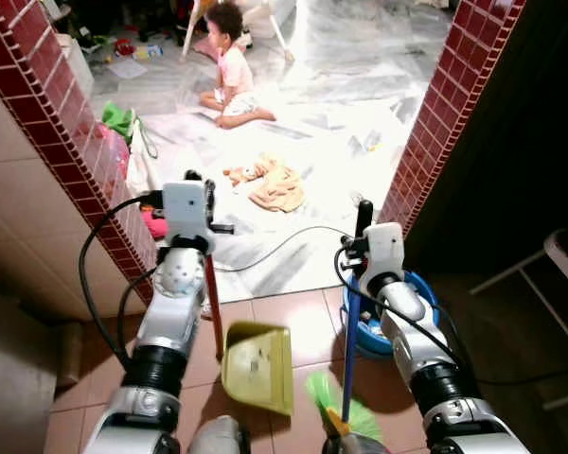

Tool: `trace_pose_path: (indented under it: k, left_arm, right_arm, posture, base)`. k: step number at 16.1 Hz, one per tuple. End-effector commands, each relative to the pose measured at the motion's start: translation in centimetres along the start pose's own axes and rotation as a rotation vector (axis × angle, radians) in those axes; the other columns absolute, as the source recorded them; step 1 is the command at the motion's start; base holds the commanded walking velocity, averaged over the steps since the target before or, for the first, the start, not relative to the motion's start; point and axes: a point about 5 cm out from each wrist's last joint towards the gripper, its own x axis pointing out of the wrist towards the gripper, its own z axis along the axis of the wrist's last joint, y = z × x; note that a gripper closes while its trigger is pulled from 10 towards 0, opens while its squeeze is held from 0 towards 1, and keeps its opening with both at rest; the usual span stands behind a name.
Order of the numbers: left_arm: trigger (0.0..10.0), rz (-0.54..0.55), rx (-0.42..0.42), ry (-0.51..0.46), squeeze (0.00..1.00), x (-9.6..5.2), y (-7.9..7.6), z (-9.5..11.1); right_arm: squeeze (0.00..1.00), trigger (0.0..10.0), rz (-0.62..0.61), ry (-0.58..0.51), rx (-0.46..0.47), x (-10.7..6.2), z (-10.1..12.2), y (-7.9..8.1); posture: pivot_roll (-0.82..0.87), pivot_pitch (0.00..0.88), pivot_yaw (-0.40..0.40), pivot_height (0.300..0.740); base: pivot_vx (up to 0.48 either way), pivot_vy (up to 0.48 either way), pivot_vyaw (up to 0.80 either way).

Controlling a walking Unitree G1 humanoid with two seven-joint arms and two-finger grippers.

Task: Sweep floor

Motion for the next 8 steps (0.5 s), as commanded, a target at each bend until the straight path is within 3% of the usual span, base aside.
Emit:
trace_pose_path:
  k: [1, 3, 5, 8]
  left_arm:
    - [10.0, 0.082, 0.048, 0.009, 0.0, -0.5, 1.0, -0.2]
    - [10.0, 0.098, 0.001, 0.084, 0.0, -1.9, 1.7, -2.1]
    - [10.0, 0.165, -0.041, 0.173, 0.0, -3.8, 2.3, -4.3]
    - [10.0, 0.161, -0.057, 0.206, 0.0, -5.7, 3.1, -5.5]
  right_arm:
    - [0.0, 10.0, 0.011, 0.01, 0.006, 0.1, -0.3, 0.2]
    - [0.0, 10.0, 0.001, 0.011, 0.024, 0.0, -0.6, 0.0]
    - [0.0, 10.0, -0.023, 0.014, 0.032, -0.3, -0.9, -0.3]
    - [0.0, 10.0, -0.059, -0.009, 0.051, -0.7, -1.1, -0.9]
  posture:
    - [0.03, 0.0, 0.009, 0.74]
    - [0.02, 0.0, 0.019, 0.74]
    - [0.01, 0.0, 0.023, 0.74]
    - [0.0, 0.0, 0.04, 0.74]
  base:
    - [0.0, 0.0, 0.57]
    - [0.0, 0.0, 0.5]
    - [0.0, 0.0, 0.0]
    - [0.0, 0.0, 0.0]
